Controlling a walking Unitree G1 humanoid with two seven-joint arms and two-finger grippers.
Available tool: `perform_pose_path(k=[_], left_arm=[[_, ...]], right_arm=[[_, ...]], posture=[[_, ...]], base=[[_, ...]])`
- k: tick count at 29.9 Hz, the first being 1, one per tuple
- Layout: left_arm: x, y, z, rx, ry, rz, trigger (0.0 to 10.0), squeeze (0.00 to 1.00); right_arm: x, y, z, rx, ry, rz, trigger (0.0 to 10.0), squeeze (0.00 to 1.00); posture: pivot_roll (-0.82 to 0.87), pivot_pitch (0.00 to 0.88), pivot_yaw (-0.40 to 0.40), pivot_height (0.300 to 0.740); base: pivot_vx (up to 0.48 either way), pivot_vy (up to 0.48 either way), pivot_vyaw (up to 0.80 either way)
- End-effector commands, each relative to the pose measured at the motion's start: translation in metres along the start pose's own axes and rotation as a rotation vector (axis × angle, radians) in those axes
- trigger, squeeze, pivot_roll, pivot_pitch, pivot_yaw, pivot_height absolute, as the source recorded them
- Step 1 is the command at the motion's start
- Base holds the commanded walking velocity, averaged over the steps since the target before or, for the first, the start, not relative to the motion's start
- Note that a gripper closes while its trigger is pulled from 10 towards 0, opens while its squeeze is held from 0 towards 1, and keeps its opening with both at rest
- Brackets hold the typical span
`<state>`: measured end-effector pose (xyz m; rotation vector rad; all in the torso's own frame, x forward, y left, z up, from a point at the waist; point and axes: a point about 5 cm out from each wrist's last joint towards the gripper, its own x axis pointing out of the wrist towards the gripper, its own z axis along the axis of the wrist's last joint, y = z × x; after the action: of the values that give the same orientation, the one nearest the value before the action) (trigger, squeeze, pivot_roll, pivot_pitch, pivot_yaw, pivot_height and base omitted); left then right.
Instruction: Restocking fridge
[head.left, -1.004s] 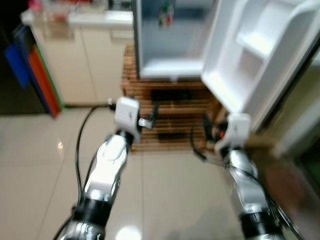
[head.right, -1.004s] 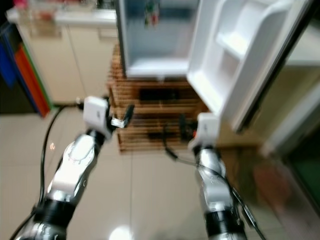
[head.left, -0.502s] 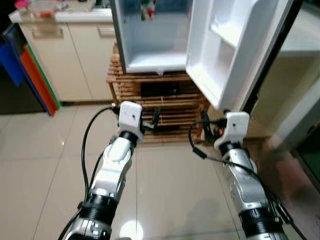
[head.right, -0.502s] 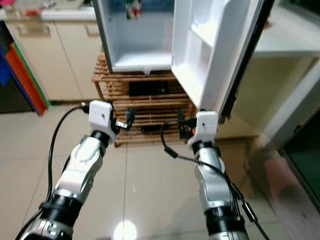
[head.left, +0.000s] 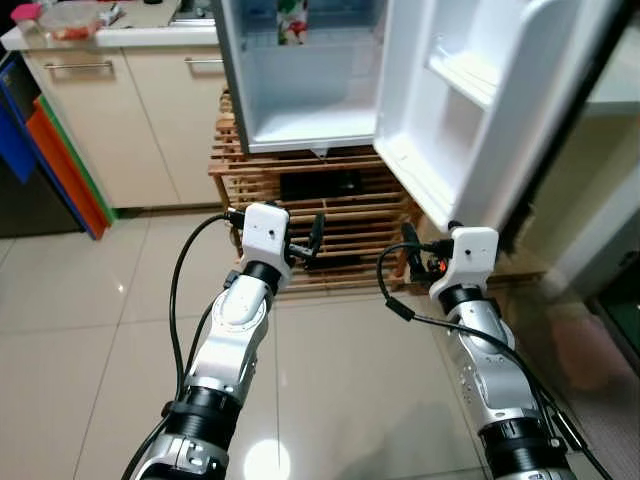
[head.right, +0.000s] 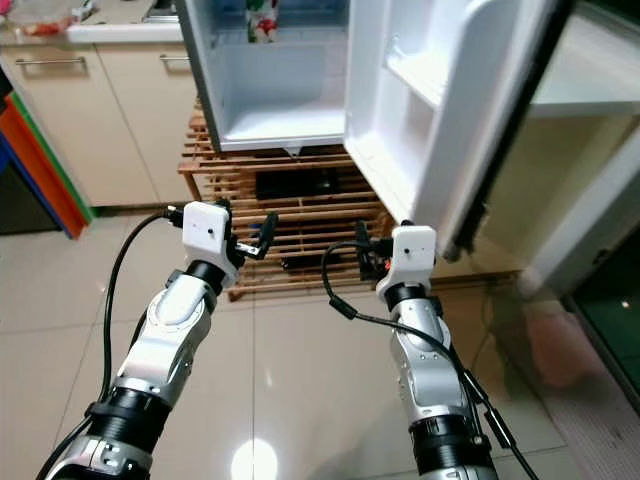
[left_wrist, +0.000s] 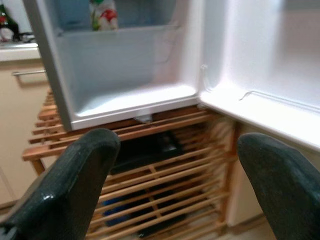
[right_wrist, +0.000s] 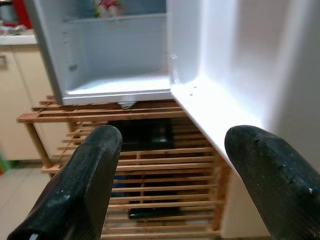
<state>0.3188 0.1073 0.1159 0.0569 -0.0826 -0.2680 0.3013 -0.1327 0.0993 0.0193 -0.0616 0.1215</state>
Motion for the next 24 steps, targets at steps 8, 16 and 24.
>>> perform_pose_path(k=[8,16,24], left_arm=[[0.0050,-0.0150,0.0067,0.012,-0.036,-0.080,10.0,0.00],[0.0038,-0.0156,0.0108,0.006,-0.074,-0.095,10.0,0.00],[0.0047,-0.0158,0.0107,-0.004,-0.074,-0.094,10.0,0.00]], right_arm=[[-0.0041,-0.0087,-0.0032,-0.015,0.014,-0.027,10.0,0.00],[-0.0068,-0.0083,-0.0062,-0.015,0.025,-0.028,10.0,0.00],[-0.0076,-0.0100,-0.0074,-0.019,0.029,-0.029,10.0,0.00]], posture=[[-0.06,0.000,0.019,0.740],[-0.07,0.000,0.023,0.740],[-0.07,0.000,0.023,0.740]], base=[[0.152,-0.040,0.00],[0.000,-0.114,0.00],[0.064,-0.430,0.00]])
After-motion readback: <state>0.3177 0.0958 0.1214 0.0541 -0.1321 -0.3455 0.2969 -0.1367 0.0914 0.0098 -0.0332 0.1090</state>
